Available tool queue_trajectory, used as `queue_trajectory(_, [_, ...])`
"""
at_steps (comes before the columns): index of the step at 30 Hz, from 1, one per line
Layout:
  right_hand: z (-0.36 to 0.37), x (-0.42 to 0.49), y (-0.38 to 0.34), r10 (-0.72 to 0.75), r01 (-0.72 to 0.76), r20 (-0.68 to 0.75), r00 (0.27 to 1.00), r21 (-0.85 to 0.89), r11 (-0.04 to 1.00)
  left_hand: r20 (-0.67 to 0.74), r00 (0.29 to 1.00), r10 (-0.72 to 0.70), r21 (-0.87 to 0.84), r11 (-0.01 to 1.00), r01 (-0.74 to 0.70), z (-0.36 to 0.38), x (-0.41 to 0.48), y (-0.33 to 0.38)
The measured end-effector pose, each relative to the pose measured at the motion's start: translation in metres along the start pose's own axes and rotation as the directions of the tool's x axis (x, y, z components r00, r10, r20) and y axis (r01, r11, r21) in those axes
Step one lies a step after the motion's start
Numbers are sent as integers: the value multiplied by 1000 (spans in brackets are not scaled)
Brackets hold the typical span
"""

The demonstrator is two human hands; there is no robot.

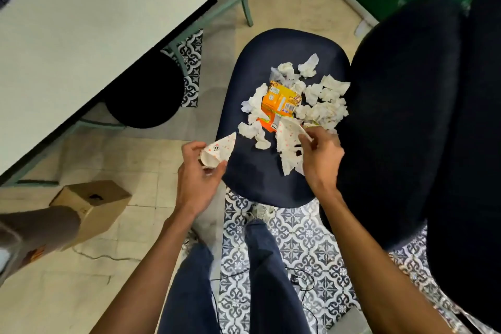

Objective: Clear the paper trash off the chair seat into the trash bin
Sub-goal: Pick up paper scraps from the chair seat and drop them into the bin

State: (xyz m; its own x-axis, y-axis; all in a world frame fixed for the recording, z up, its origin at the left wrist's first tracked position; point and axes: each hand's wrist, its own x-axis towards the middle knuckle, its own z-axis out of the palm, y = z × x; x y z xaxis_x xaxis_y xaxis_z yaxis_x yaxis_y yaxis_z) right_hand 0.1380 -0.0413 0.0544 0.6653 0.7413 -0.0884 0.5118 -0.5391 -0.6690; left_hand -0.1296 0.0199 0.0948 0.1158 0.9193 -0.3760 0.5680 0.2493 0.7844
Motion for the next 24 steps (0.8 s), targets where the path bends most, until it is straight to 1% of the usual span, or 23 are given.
queue_trajectory(2, [0,-19,-33,31,-30,-10,999,80,996,-42,999,0,-49,999,-2,-25,-10,-2])
queue_trajectory(4, [6,-38,-64,58,-59,10,998,159,985,-76,997,-12,-88,996,6,-51,-21,-6])
queue_trajectory(6, [15,-57,-98,62,-68,34,997,214,975,-106,994,-26,-131,991,12,-81,-31,-11])
queue_trajectory(9, [35,-90,-152,28,-44,66,997,256,966,-169,985,-46,-163,986,18,-132,-45,-27])
queue_trajectory(13, [64,-137,-215,-38,-4,141,989,286,958,-243,967,-76,-199,980,27,-198,-63,-62])
queue_trajectory(17, [111,-206,-286,-105,39,214,971,291,956,-307,949,-76,-216,976,8,-291,-91,-116])
queue_trajectory(18, [118,-217,-297,-113,43,231,966,288,957,-316,945,-79,-220,976,8,-304,-95,-125])
queue_trajectory(21, [156,-268,-336,-165,84,307,937,260,962,-360,927,-106,-239,971,18,-365,-119,-165])
queue_trajectory(24, [194,-315,-369,-174,83,410,895,231,969,-400,907,-132,-224,974,43,-415,-147,-202])
